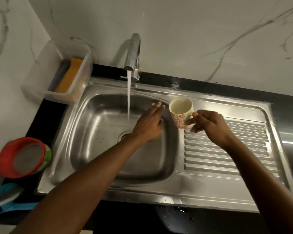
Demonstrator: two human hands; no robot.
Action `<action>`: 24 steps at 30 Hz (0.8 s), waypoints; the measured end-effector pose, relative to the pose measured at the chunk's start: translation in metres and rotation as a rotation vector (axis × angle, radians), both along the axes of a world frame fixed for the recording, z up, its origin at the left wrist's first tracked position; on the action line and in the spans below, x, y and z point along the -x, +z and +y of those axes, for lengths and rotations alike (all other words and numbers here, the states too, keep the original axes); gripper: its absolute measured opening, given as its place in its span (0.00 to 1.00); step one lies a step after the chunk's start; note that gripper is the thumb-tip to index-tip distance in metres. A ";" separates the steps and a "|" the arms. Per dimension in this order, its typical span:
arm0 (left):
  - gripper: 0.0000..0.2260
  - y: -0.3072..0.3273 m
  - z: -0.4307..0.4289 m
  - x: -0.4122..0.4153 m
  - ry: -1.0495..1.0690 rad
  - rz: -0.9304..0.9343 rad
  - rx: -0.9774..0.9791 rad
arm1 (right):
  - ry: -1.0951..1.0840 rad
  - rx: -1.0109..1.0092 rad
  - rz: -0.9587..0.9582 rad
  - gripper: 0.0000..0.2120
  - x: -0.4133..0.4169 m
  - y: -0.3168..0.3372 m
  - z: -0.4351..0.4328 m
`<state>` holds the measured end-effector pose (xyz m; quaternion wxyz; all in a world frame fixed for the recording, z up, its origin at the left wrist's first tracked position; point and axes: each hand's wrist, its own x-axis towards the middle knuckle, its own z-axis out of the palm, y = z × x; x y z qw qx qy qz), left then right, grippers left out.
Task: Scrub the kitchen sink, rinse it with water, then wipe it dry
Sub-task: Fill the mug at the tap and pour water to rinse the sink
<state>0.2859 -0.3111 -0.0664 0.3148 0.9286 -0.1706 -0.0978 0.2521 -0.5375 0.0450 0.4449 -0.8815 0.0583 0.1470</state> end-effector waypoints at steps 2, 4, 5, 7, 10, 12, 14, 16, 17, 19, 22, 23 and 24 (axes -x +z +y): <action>0.31 -0.004 -0.022 -0.016 -0.106 -0.039 -0.125 | 0.016 0.057 0.038 0.16 -0.013 0.005 -0.018; 0.32 -0.009 -0.038 -0.028 -0.148 -0.048 -0.195 | 0.037 0.086 0.072 0.15 -0.026 0.009 -0.030; 0.32 -0.011 -0.046 -0.032 -0.157 -0.044 -0.216 | 0.052 0.101 0.088 0.15 -0.033 0.010 -0.034; 0.33 -0.013 -0.058 -0.040 -0.177 -0.028 -0.250 | 0.073 0.129 0.122 0.14 -0.047 0.012 -0.036; 0.32 -0.012 -0.070 -0.048 -0.197 0.002 -0.295 | 0.116 0.166 0.159 0.14 -0.065 0.014 -0.029; 0.31 -0.013 -0.069 -0.052 -0.188 0.051 -0.315 | 0.133 0.161 0.187 0.13 -0.074 0.013 -0.022; 0.31 -0.018 -0.064 -0.054 -0.152 0.064 -0.306 | 0.127 0.135 0.212 0.13 -0.079 0.012 -0.020; 0.31 -0.024 -0.055 -0.052 -0.098 0.033 -0.310 | 0.118 0.089 0.235 0.13 -0.080 0.011 -0.019; 0.32 -0.027 -0.051 -0.051 -0.067 0.029 -0.309 | 0.110 0.058 0.248 0.13 -0.080 0.011 -0.020; 0.32 -0.033 -0.043 -0.047 0.002 0.038 -0.297 | 0.078 -0.011 0.274 0.13 -0.076 0.011 -0.022; 0.33 -0.038 -0.034 -0.039 0.117 0.061 -0.283 | 0.016 -0.076 0.309 0.14 -0.073 0.012 -0.033; 0.33 -0.040 -0.033 -0.037 0.154 0.074 -0.273 | 0.006 -0.071 0.314 0.15 -0.072 0.013 -0.038; 0.34 -0.040 -0.034 -0.034 0.180 0.078 -0.264 | 0.003 -0.054 0.315 0.15 -0.072 0.012 -0.043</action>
